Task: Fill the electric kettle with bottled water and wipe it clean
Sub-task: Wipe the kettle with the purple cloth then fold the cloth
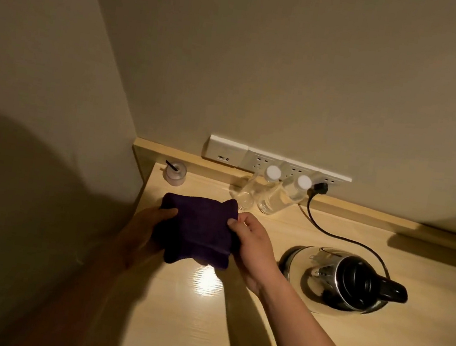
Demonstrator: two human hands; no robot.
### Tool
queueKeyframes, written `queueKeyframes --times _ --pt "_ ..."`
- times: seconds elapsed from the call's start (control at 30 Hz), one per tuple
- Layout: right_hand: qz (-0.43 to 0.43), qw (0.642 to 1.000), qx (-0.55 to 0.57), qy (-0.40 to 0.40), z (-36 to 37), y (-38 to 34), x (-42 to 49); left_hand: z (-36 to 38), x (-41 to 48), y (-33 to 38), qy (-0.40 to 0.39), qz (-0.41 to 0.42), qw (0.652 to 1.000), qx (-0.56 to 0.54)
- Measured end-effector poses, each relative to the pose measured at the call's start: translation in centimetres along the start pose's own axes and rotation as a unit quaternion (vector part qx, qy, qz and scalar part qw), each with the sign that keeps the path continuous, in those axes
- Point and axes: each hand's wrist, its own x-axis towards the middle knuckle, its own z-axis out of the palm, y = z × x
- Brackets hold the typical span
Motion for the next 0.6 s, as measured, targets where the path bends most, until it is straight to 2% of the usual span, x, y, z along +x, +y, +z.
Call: queueKeyframes --times 0.07,0.13,0.27,0.33,0.4,0.5,0.6 --pt "-0.012 0.998 0.049 -0.044 -1.6 -2.0 -1.8 2.5 -0.6 -0.7 -0.068 -0.021 0.995 -0.071" --pt "-0.029 0.994 0.076 -0.069 -3.0 -3.8 -3.4 5.2 -1.0 -1.5 -0.091 -0.011 0.988 -0.127" --pt "-0.072 0.991 0.071 -0.089 -6.2 -6.6 -5.8 11.6 -1.6 -2.3 -0.185 -0.032 0.97 -0.151" --pt "-0.108 0.992 -0.022 -0.053 -8.2 -8.0 -6.9 14.4 -1.3 -2.5 -0.206 -0.041 0.966 -0.15" --pt "-0.149 0.974 -0.169 0.024 -10.7 -8.9 -7.8 17.1 -0.8 -2.4 -0.196 -0.033 0.973 -0.122" --pt "-0.205 0.915 -0.317 0.139 -14.8 -9.5 -8.9 20.9 0.9 -1.6 -0.114 0.0 0.993 -0.037" --pt "-0.217 0.847 -0.455 0.171 -19.2 -9.1 -10.1 24.5 2.9 -0.9 -0.093 -0.002 0.994 0.063"
